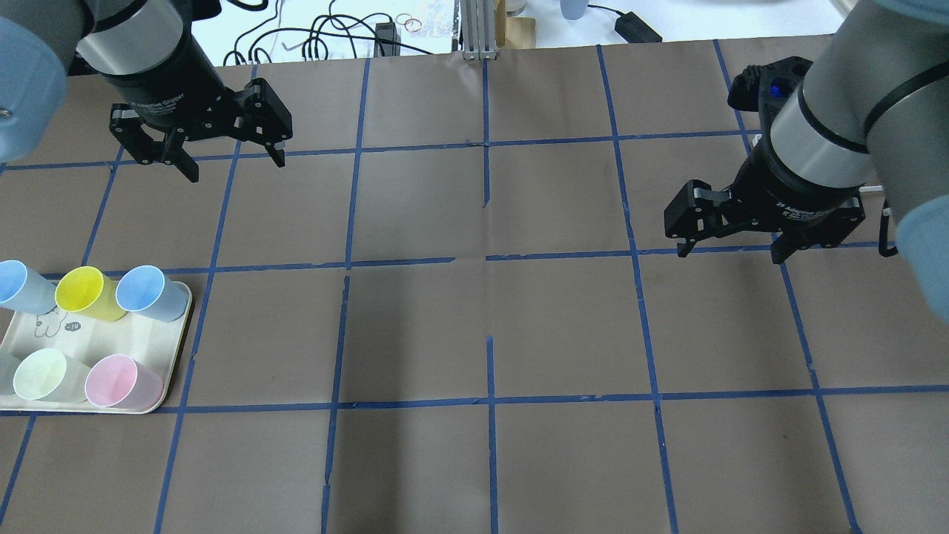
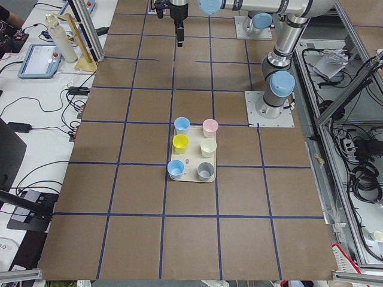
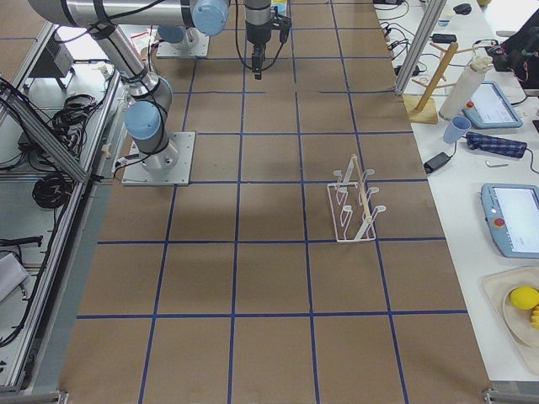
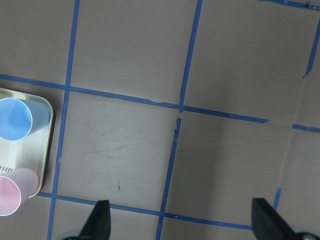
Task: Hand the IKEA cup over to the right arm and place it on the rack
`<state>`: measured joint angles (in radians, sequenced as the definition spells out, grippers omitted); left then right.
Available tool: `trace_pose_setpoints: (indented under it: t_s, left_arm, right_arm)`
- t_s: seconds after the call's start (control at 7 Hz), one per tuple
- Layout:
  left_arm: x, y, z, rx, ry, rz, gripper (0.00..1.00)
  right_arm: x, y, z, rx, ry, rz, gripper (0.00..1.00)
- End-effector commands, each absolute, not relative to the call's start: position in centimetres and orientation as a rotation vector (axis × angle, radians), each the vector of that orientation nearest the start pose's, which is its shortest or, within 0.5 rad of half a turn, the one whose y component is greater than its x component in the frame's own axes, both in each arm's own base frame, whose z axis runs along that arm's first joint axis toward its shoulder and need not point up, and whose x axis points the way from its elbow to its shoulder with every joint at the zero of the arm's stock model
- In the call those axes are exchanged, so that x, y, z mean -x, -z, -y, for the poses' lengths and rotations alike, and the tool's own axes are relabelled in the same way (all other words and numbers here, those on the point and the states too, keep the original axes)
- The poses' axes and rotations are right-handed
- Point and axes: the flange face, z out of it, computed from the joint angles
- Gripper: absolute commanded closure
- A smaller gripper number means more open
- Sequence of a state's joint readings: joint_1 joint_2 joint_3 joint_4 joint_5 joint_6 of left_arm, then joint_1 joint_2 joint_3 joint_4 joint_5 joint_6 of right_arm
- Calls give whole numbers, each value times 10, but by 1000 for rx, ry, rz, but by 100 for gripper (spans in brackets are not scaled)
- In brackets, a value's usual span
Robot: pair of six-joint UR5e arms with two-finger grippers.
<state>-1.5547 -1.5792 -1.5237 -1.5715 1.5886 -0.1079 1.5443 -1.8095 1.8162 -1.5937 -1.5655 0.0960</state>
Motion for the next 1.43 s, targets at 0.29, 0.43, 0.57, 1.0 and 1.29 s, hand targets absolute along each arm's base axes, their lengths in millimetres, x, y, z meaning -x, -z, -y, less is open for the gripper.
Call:
trace_pose_setpoints:
  t_s: [0.29,0.43,0.57,1.0,1.29]
  left_arm:
    - [124,-504,502,94,53,-3122,0]
    - [124,-504,501,89,48,-3122,0]
    - [124,-505,502,35,55,-3122,0]
    - [72,-467,486,-68,-73,-3128,0]
    - [21,-457,459,-203,-106,-3129,0]
  right_arm:
    - [-123,-473,398,-183,22,-3133,0]
    - [-123,-474,399,-176,31,-3131,0]
    - [-123,-473,400,-202,29,-3130,0]
    - [-123,-466,405,-204,0,-3127,0]
    - [-122,-467,406,-204,2,-3130,0]
